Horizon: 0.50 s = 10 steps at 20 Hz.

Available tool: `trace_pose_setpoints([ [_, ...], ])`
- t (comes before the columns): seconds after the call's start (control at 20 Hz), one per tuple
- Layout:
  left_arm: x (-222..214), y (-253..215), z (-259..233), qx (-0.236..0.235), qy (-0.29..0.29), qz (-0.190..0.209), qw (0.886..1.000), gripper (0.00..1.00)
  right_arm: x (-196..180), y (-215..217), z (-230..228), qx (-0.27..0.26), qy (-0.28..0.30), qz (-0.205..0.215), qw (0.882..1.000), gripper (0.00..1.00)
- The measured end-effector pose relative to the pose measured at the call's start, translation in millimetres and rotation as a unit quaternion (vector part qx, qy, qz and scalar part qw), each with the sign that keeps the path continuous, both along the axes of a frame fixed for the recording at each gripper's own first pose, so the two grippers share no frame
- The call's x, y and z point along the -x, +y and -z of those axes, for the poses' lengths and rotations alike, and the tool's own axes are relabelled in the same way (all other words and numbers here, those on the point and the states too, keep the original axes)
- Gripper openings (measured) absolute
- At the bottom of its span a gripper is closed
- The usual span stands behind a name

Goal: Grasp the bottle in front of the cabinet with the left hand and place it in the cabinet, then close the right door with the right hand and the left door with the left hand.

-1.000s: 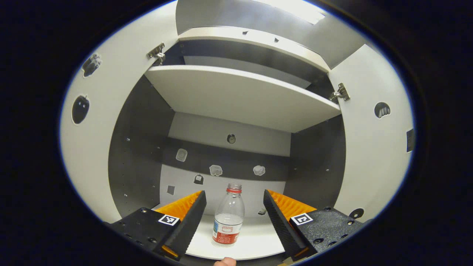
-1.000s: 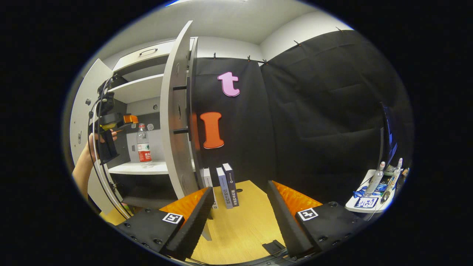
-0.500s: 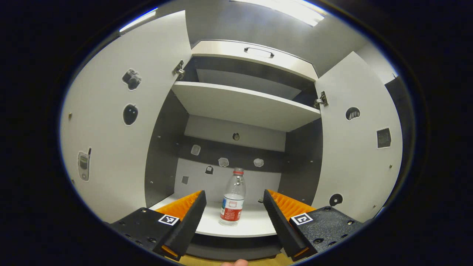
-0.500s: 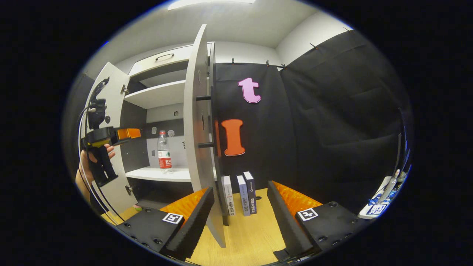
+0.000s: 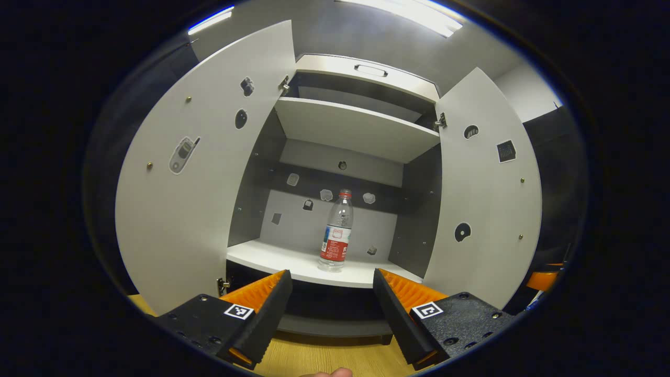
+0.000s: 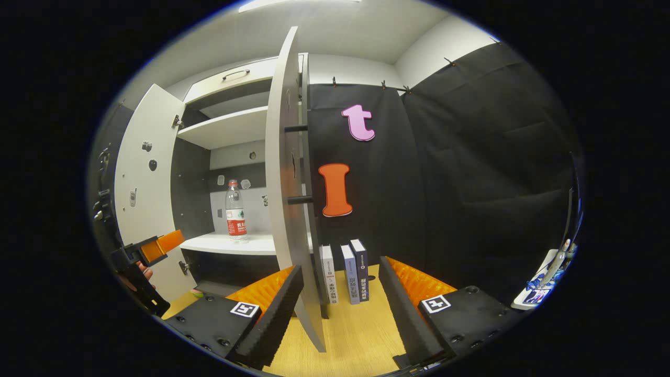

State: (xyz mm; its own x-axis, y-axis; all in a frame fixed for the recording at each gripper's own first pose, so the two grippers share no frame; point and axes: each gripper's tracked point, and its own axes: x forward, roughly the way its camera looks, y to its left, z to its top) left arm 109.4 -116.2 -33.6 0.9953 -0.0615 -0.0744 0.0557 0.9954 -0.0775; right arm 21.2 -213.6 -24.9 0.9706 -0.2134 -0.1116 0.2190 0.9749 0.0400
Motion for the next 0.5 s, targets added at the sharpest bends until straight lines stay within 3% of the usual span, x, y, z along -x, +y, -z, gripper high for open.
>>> trace_pose_setpoints([
  [0.2,6.8,-2.6,2.0,-0.014,-0.001,0.008,1.000,0.95,-7.5,-3.2,-13.1,0.002,-0.009,0.000,1.000,0.97],
  [0.5,8.5,-1.7,-0.7,-0.004,0.002,0.013,1.000,0.95,-33.0,-41.0,-93.3,0.010,-0.064,0.015,0.998,0.96],
])
